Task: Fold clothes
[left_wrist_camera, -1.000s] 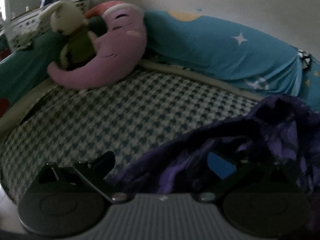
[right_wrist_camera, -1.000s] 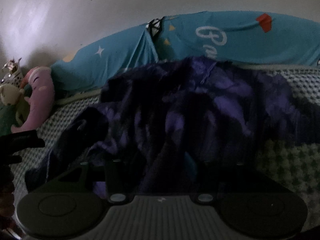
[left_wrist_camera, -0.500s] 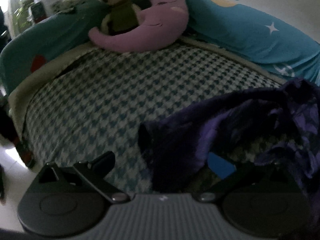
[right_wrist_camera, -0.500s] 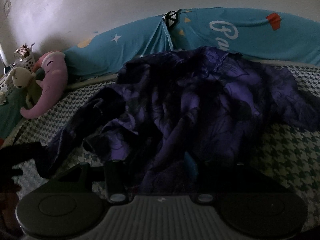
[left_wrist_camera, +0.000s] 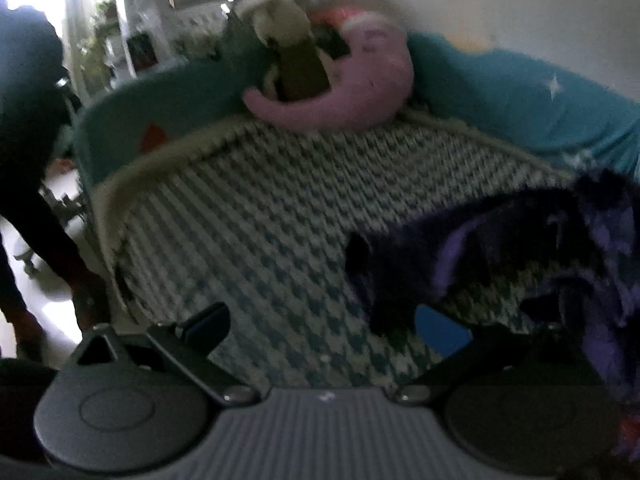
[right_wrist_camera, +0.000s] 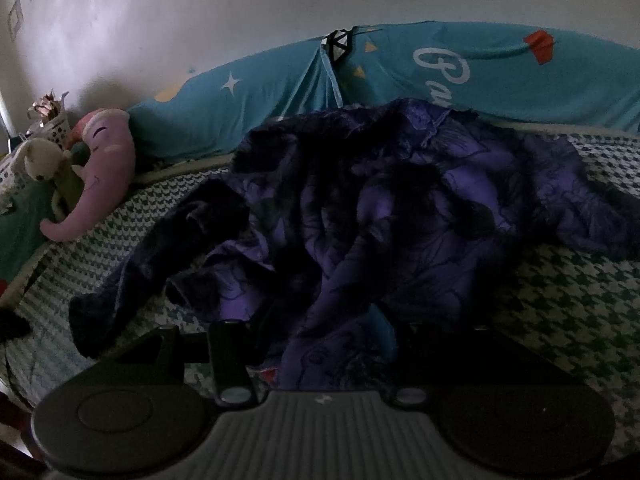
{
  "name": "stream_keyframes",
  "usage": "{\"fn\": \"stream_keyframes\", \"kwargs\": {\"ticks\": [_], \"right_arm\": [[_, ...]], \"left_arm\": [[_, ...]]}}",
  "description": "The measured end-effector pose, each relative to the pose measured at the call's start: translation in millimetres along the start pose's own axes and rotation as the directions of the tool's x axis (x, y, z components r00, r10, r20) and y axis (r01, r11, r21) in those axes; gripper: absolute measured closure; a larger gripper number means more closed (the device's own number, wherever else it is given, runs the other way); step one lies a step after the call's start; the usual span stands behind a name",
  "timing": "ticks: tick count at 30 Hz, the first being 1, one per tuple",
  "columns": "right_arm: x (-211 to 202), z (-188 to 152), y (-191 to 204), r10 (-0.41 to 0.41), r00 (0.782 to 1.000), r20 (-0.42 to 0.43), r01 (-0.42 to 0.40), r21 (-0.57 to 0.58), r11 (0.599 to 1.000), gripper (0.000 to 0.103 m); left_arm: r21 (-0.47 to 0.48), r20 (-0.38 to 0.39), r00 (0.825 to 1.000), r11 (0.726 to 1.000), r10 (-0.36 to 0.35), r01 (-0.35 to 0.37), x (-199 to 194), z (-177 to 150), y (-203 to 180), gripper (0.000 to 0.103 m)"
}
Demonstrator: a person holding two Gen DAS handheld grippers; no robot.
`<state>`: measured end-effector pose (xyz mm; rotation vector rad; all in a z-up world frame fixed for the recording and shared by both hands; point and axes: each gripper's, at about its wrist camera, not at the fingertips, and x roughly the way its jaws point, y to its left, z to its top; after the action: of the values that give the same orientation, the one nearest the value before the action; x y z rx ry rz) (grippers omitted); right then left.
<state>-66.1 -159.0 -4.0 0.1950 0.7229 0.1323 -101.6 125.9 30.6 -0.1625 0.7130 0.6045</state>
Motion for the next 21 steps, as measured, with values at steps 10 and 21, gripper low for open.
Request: {"fn": "stream_keyframes", "kwargs": {"ticks": [10,21], "right_arm": [[7,-6,3,-0.039,0.999,-0.007,0.039,-0.054,0.998,0.052],[13,-15,16,-0.077,0.997,-0.003,0.076,-0.154,0.985,0.052]], "left_arm": [[-0.178,0.156,0.983,0.981,0.101,-0.073,-61,34,72,0.000],[-0.323,0.172,0.959,0.932,0.227,-0.163,-84,53,153,0.000]]}}
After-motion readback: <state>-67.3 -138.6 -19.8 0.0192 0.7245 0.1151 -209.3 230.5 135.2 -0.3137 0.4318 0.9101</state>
